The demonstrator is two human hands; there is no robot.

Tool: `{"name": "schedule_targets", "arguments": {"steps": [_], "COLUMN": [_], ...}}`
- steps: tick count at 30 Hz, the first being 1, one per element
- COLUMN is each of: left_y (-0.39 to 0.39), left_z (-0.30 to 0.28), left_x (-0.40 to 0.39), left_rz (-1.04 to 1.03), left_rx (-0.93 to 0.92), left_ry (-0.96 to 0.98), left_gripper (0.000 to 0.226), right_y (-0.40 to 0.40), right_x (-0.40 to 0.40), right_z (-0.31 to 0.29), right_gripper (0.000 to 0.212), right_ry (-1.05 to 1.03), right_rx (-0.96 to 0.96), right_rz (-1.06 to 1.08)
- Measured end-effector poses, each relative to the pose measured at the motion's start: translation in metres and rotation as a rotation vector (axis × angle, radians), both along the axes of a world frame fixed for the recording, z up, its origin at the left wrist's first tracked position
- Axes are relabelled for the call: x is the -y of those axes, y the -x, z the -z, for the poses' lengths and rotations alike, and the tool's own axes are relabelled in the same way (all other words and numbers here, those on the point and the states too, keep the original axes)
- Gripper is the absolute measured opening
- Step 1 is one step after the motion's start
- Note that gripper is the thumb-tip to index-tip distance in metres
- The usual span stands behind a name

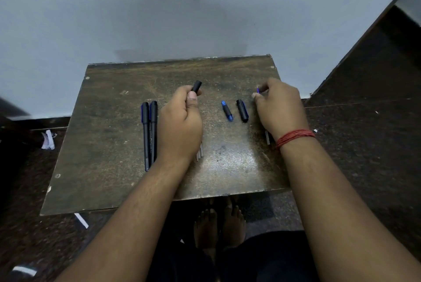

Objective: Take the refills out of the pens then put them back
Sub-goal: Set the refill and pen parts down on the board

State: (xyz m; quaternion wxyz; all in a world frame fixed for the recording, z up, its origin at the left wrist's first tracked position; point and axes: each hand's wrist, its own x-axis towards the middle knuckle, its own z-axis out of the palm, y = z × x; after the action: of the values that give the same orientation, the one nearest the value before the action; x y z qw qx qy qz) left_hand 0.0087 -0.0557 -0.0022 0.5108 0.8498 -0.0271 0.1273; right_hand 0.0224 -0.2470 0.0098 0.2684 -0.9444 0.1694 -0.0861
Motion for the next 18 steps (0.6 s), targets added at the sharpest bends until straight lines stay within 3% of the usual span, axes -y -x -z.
{"name": "schedule_targets", "arguments": {"steps": [10, 18], "left_y": [0.0, -0.004], "left_z": [-0.008, -0.006], "left_x": [-0.005, -0.009], "left_rz": [-0.094, -0.127], "left_rx": [-0.039, -0.04], "left_ry": [0.068, 0.151], "left_gripper": [0.028, 0.028], "right_y": [0.0, 0.009], "right_x": [-0.004, -0.027], "right_z": [-0.003, -0.023], "right_gripper": [0.016, 0.012], "right_ry": [0.066, 0.11], "right_rx": [-0.058, 0.19], "right_rz": [-0.01, -0.056]}}
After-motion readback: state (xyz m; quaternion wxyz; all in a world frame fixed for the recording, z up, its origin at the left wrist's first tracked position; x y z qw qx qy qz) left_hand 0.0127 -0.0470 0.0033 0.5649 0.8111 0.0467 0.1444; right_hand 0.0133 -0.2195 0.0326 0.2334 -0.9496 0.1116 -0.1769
